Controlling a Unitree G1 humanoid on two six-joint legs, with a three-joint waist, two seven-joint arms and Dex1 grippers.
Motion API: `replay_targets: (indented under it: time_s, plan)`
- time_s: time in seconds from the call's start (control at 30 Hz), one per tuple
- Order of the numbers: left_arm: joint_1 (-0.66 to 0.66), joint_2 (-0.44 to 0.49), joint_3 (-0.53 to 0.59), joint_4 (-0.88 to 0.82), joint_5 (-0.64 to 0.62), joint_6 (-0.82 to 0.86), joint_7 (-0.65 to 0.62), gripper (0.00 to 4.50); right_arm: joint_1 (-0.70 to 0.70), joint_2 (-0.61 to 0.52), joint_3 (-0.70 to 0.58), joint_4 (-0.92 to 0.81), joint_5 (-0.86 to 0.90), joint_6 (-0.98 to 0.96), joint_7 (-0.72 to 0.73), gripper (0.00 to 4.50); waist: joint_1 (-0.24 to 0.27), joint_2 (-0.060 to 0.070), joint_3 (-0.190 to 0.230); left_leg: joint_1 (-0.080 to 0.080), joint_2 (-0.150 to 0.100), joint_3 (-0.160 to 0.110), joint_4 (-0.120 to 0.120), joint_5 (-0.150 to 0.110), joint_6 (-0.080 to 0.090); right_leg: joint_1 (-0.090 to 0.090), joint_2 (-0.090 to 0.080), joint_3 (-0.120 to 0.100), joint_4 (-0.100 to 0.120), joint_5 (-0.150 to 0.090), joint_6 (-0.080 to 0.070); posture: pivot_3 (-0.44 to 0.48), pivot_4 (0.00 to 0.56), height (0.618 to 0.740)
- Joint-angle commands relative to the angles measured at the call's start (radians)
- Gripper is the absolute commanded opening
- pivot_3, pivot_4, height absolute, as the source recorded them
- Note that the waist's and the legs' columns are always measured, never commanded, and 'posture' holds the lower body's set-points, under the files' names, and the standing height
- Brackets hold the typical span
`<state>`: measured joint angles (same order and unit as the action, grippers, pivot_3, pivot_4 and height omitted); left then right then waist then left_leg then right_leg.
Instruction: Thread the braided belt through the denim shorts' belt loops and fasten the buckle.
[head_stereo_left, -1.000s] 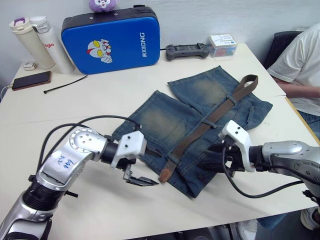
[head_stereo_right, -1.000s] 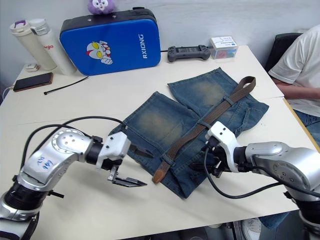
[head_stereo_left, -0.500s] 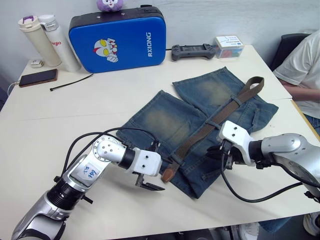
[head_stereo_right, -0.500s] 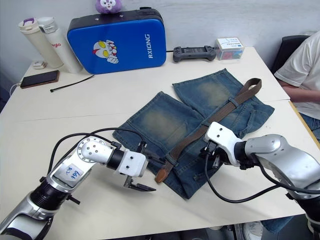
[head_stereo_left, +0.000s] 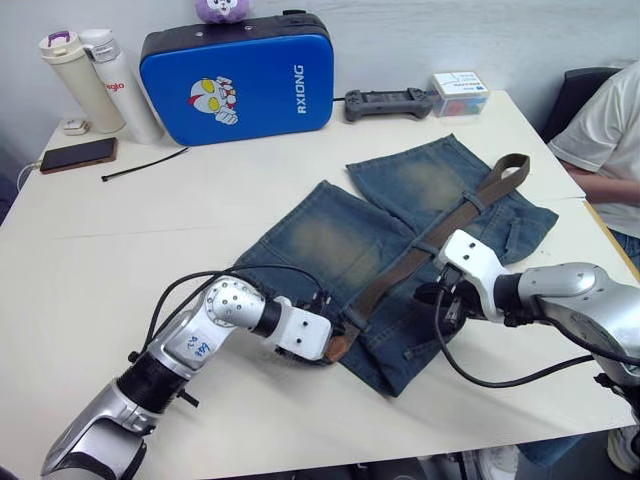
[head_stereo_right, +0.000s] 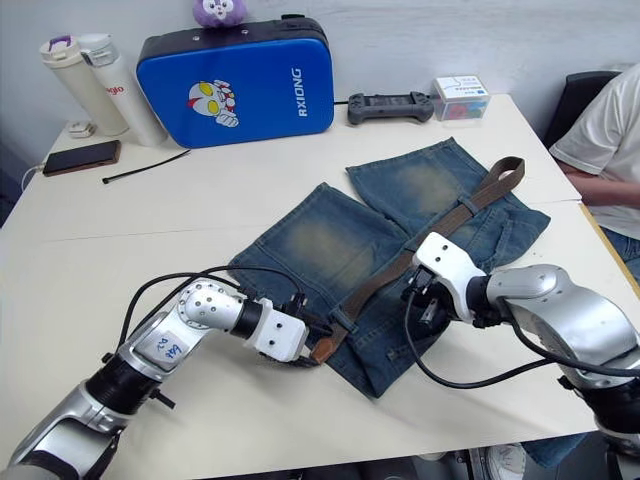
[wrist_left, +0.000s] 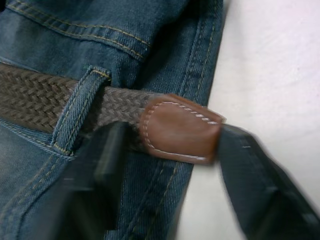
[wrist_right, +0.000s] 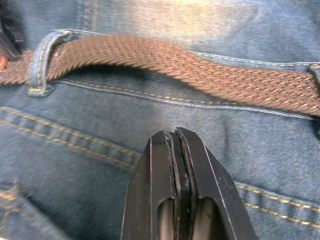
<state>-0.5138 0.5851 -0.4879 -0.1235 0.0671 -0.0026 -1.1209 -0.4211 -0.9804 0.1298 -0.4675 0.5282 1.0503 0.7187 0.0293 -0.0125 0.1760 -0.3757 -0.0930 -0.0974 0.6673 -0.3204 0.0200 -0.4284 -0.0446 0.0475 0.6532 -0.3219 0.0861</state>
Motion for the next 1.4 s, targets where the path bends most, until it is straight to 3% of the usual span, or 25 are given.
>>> replay_targets:
  time_s: [0.03, 0.13, 0.27, 0.4, 0.57, 1.07, 1.13, 1.17, 1.27, 1.37, 1.4]
  plan:
    - [-0.021, -0.015, 0.025, -0.015, -0.043, 0.031, -0.025, 1.05, -0.01, 0.009, 0.008, 0.0, -0.033, -0.012, -0.006, 0.0, 0.001, 0.0, 0.0, 0.0, 0.0, 0.0, 0.0, 0.0, 0.0, 0.0, 0.0, 0.0, 0.0, 0.0, 0.0, 0.0, 0.15, 0.74]
    - [-0.031, -0.002, 0.06, -0.042, -0.092, 0.078, -0.055, 0.04, 0.001, 0.026, 0.031, 0.026, -0.061, -0.021, -0.014, 0.0, 0.0, 0.0, 0.0, 0.0, 0.0, 0.0, 0.0, 0.0, 0.0, 0.0, 0.0, 0.0, 0.0, 0.0, 0.0, 0.0, 0.15, 0.74]
    - [-0.043, 0.015, 0.104, -0.092, -0.155, 0.159, -0.082, 0.02, 0.009, 0.056, 0.045, 0.061, -0.092, -0.02, -0.025, 0.0, -0.003, 0.0, 0.0, 0.0, 0.0, 0.0, 0.0, 0.0, 0.0, 0.0, 0.0, 0.0, 0.001, 0.0, 0.0, 0.0, 0.15, 0.74]
    - [-0.032, 0.096, 0.166, -0.191, -0.239, 0.281, -0.131, 0.02, 0.012, 0.095, 0.089, 0.124, -0.136, -0.019, -0.043, 0.0, -0.009, -0.001, -0.001, 0.0, 0.001, 0.0, 0.0, 0.0, 0.0, 0.0, 0.001, 0.0, 0.001, 0.0, 0.0, 0.0, 0.15, 0.74]
    - [-0.011, 0.124, 0.175, -0.254, -0.279, 0.351, -0.128, 0.02, 0.003, 0.127, 0.103, 0.151, -0.155, -0.017, -0.039, 0.0, -0.013, -0.003, -0.002, 0.002, 0.001, 0.0, -0.001, 0.0, 0.0, 0.0, 0.001, 0.0, 0.001, 0.0, 0.0, 0.0, 0.15, 0.74]
    - [0.029, 0.121, 0.137, -0.256, -0.238, 0.35, -0.071, 0.02, -0.015, 0.167, 0.129, 0.17, -0.192, -0.021, -0.036, 0.0, -0.032, -0.012, -0.007, 0.005, 0.001, 0.0, -0.002, 0.0, -0.001, 0.002, 0.002, 0.001, 0.001, 0.0, -0.001, 0.0, 0.15, 0.74]
    - [0.047, 0.114, 0.124, -0.254, -0.239, 0.348, -0.069, 0.84, -0.012, 0.169, 0.126, 0.159, -0.19, -0.014, -0.037, 0.0, -0.031, -0.012, -0.008, 0.005, 0.001, 0.0, -0.002, 0.0, -0.001, 0.002, 0.002, 0.001, 0.001, 0.0, -0.001, 0.0, 0.15, 0.74]
    - [0.057, 0.105, 0.124, -0.254, -0.248, 0.356, -0.065, 1.04, -0.011, 0.17, 0.125, 0.155, -0.188, -0.01, -0.037, 0.0, -0.031, -0.012, -0.008, 0.005, 0.001, 0.0, -0.002, 0.0, -0.001, 0.003, 0.002, 0.001, 0.001, 0.0, -0.001, 0.0, 0.15, 0.74]
    - [0.067, 0.091, 0.123, -0.249, -0.237, 0.346, -0.048, 2.47, -0.01, 0.17, 0.124, 0.15, -0.188, -0.006, -0.036, 0.0, -0.027, -0.013, -0.008, 0.005, 0.001, 0.0, -0.002, 0.0, -0.001, 0.003, 0.001, 0.001, 0.001, 0.0, -0.001, 0.0, 0.15, 0.74]
    - [0.069, 0.093, 0.124, -0.24, -0.217, 0.327, -0.037, 3.62, -0.004, 0.165, 0.12, 0.139, -0.188, 0.002, -0.035, 0.0, -0.025, -0.014, -0.009, 0.005, 0.001, 0.0, -0.002, 0.0, -0.001, 0.003, 0.001, 0.001, 0.001, 0.0, -0.001, 0.0, 0.15, 0.74]
    - [0.069, 0.094, 0.126, -0.239, -0.218, 0.326, -0.037, 3.62, -0.002, 0.164, 0.119, 0.134, -0.187, 0.005, -0.035, 0.0, -0.024, -0.014, -0.009, 0.005, 0.001, 0.0, -0.002, 0.0, -0.001, 0.003, 0.001, 0.001, 0.001, 0.0, -0.001, 0.0, 0.15, 0.74]
